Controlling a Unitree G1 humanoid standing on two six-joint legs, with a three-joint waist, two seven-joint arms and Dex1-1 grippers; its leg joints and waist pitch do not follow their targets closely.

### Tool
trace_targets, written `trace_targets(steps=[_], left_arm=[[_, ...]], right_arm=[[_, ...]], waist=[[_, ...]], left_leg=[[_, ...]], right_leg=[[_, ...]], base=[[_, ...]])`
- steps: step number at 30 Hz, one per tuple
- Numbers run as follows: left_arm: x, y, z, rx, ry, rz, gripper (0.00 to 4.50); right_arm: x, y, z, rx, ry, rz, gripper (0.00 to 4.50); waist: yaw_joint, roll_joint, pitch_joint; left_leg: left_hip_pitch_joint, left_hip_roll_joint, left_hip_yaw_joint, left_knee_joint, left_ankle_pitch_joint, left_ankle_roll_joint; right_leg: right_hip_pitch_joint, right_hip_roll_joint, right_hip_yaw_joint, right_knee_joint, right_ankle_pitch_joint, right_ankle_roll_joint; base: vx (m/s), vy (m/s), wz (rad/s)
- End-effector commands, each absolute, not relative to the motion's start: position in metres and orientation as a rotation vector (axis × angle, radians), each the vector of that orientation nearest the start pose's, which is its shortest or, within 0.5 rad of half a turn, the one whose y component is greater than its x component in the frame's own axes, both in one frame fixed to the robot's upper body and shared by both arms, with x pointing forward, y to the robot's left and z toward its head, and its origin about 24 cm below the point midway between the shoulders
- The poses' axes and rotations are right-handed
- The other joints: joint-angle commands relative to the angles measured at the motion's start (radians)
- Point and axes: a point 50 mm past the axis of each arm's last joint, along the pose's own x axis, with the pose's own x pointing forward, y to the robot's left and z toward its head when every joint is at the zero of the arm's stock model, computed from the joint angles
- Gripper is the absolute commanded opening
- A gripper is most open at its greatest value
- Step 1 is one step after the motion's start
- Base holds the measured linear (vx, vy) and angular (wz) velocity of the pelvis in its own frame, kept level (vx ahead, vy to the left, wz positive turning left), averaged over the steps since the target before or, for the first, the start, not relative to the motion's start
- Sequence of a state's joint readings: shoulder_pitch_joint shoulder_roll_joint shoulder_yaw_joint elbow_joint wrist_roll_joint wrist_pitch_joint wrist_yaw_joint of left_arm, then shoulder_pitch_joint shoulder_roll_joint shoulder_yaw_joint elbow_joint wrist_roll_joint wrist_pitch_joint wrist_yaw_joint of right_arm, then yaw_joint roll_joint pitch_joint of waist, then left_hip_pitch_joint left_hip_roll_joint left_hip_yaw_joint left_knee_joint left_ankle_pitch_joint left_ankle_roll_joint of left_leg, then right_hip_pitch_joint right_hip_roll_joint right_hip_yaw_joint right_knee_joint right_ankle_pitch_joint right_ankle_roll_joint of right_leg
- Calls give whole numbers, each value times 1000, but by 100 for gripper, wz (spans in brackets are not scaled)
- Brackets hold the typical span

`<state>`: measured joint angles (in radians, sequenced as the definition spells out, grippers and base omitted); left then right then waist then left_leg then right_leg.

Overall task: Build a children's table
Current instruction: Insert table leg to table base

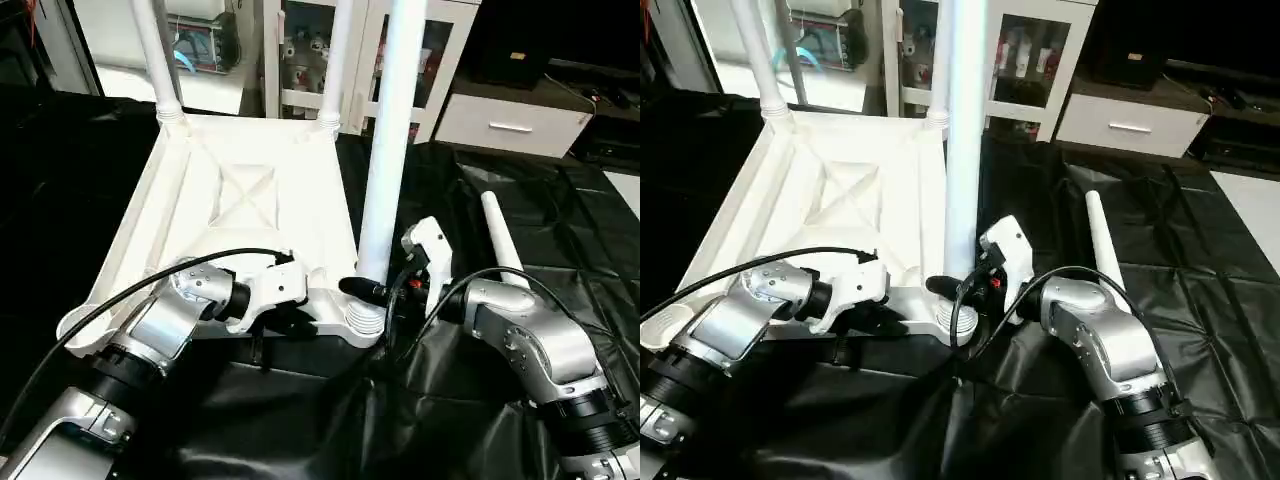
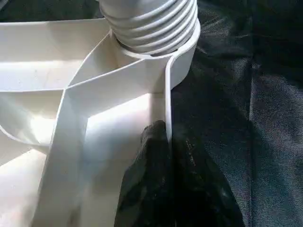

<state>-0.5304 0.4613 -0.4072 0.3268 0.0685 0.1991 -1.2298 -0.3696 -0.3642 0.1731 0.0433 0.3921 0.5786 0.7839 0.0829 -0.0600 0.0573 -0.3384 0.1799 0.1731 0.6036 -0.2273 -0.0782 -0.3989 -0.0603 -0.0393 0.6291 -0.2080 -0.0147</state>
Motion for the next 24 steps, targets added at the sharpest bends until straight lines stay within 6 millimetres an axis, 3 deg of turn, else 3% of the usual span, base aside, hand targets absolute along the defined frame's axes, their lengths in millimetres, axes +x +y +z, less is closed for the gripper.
trace_targets(steps=[1,10,13,24], left_arm=[[287,123,46,584,564,-1472,0],[289,128,47,564,559,-1442,0],[291,129,49,562,556,-1433,0],[295,129,50,568,547,-1402,0]], right_arm=[[289,-134,72,83,359,950,188],[279,-148,59,201,320,891,188],[270,-151,46,249,304,853,188],[253,-152,32,228,207,826,188]], waist=[[-4,2,-42],[-3,1,-42],[-3,7,-40],[-4,8,-35]], left_leg=[[0,53,-12,-84,-102,13],[0,54,-12,-86,-100,21],[0,54,-12,-88,-122,17],[0,56,-15,-96,-172,14]], right_leg=[[44,-86,53,-74,-124,-213],[43,-86,51,-75,-103,-220],[41,-87,52,-79,-124,-217],[38,-87,53,-90,-187,-198]], base=[[0,0,0],[0,0,0],[0,0,0],[0,0,0]])
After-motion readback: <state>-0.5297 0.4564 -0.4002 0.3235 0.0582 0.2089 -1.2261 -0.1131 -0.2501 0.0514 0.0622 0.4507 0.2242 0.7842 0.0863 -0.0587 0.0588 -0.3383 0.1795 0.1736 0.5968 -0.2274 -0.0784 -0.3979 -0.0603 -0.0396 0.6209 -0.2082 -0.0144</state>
